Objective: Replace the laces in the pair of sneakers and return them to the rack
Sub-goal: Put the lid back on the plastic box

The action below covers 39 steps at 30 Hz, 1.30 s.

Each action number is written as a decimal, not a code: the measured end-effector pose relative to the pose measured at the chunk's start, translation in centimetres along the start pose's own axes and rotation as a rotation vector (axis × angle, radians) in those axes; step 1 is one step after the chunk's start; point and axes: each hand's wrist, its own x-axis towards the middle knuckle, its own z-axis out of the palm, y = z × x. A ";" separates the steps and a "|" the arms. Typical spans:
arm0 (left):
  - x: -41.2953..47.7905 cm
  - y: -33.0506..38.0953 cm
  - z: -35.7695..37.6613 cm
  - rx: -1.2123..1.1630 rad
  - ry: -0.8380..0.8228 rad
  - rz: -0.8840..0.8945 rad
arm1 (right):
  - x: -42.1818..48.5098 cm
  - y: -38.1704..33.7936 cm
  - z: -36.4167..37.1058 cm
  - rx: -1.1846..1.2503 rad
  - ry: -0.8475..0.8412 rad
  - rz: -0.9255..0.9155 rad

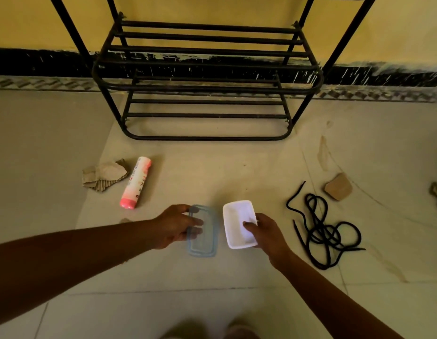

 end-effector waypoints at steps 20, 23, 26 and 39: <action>0.5 -2.7 0.3 0.672 0.234 0.323 | 0.2 1.0 -0.8 -0.436 0.089 -0.119; -0.9 -2.7 1.0 0.832 0.104 0.539 | 0.1 0.6 -2.1 -0.401 0.173 -0.198; -1.9 -1.4 2.6 0.929 -0.021 0.639 | -0.3 0.2 -4.0 -0.336 0.276 -0.277; -0.8 2.3 10.4 0.990 -0.144 0.823 | 1.7 3.7 -11.5 -0.722 0.466 -0.036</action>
